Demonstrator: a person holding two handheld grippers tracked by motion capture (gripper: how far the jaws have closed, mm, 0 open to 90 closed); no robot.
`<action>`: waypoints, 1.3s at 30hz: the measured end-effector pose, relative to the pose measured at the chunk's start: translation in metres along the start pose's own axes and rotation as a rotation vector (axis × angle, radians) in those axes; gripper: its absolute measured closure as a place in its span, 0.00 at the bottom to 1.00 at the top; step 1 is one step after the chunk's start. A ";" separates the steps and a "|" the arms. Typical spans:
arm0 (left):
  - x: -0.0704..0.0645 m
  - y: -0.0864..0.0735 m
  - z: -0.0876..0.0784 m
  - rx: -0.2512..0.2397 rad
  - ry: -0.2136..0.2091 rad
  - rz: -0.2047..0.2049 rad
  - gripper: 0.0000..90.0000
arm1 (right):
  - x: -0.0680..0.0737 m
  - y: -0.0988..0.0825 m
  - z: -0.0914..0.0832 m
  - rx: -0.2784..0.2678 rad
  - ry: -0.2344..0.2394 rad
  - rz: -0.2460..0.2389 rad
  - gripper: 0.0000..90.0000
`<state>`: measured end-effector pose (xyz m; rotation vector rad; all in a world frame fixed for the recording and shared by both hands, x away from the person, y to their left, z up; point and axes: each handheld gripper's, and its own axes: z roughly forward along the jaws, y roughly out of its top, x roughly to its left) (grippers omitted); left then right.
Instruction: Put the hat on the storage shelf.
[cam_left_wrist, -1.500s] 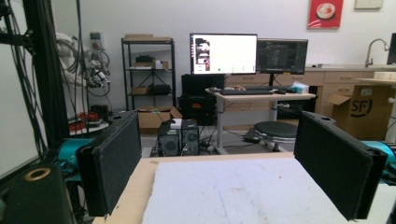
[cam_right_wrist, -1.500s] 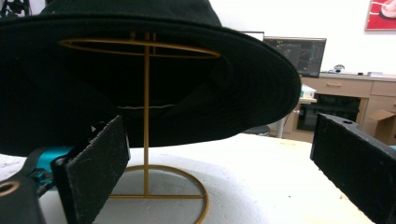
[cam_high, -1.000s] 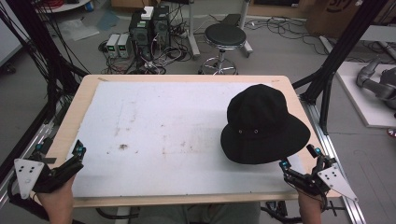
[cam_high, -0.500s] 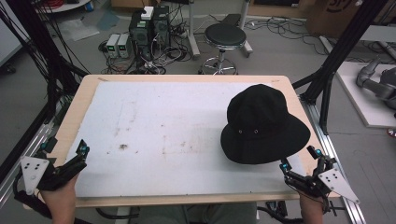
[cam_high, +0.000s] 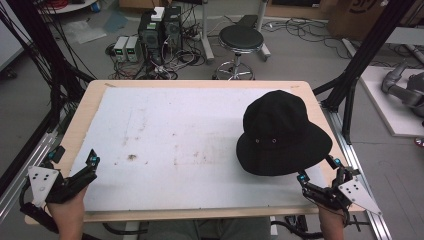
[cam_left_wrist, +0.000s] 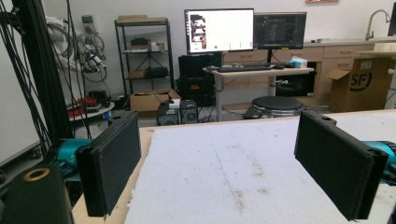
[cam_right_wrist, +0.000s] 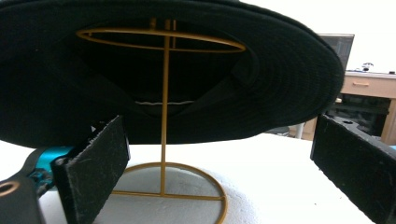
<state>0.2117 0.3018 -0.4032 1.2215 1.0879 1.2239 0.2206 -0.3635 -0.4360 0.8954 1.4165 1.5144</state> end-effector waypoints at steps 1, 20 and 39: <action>0.000 0.000 0.000 0.002 -0.002 0.002 0.17 | 0.000 0.000 0.000 -0.005 0.000 0.001 0.05; 0.001 -0.001 -0.005 0.000 -0.026 -0.013 0.17 | 0.005 0.003 0.007 -0.010 0.010 -0.006 0.05; -0.001 -0.002 -0.003 -0.010 -0.050 -0.014 0.17 | 0.004 0.003 0.005 -0.015 0.004 -0.003 0.05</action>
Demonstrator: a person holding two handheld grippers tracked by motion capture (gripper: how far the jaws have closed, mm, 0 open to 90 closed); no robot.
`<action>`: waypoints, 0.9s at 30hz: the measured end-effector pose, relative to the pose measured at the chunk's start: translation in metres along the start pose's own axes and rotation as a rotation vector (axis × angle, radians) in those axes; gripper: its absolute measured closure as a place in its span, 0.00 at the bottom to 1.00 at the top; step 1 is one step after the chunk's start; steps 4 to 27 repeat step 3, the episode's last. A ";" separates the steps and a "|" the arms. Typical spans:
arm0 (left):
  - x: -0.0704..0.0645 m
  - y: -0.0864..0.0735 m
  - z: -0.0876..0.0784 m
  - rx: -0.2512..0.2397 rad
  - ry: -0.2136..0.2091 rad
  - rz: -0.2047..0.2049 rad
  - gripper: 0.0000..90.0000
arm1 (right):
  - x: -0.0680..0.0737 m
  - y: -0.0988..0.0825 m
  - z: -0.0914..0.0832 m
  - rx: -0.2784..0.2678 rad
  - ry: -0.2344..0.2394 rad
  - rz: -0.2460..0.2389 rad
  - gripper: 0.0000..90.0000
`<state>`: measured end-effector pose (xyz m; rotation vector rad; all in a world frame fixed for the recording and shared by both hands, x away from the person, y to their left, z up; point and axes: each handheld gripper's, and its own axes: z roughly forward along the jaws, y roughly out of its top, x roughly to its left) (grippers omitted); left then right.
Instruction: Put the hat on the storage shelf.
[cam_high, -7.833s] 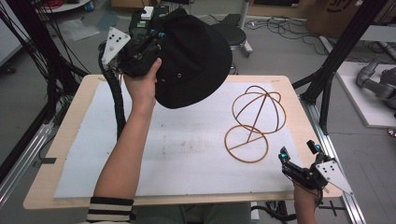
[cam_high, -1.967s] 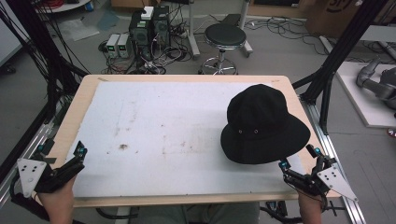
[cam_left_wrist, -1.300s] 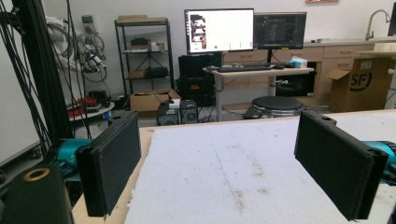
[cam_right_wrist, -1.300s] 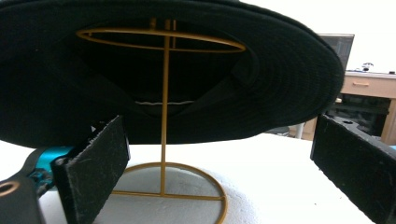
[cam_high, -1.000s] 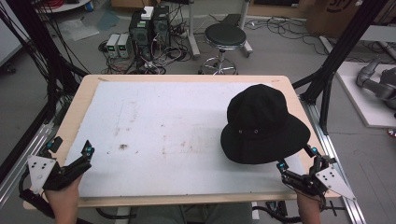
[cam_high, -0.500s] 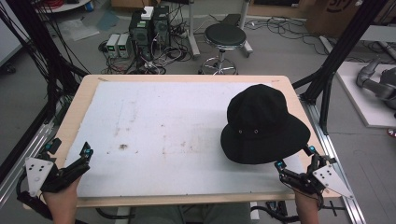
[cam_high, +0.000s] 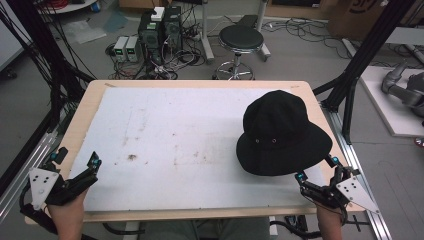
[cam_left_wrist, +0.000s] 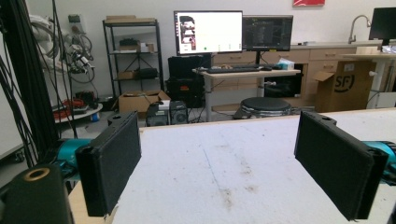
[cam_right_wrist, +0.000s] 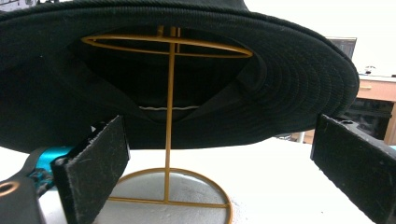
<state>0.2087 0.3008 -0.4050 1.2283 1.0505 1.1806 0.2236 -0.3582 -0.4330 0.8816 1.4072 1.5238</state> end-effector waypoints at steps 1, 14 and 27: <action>0.000 0.000 0.000 0.000 0.000 0.000 0.17 | 0.000 0.000 0.000 0.002 -0.002 0.003 0.05; -0.001 0.000 0.001 0.000 -0.003 0.002 0.17 | -0.001 0.000 0.000 -0.001 -0.001 -0.003 0.05; -0.001 0.000 0.001 0.000 -0.003 0.002 0.17 | -0.001 0.000 0.000 -0.001 -0.001 -0.003 0.05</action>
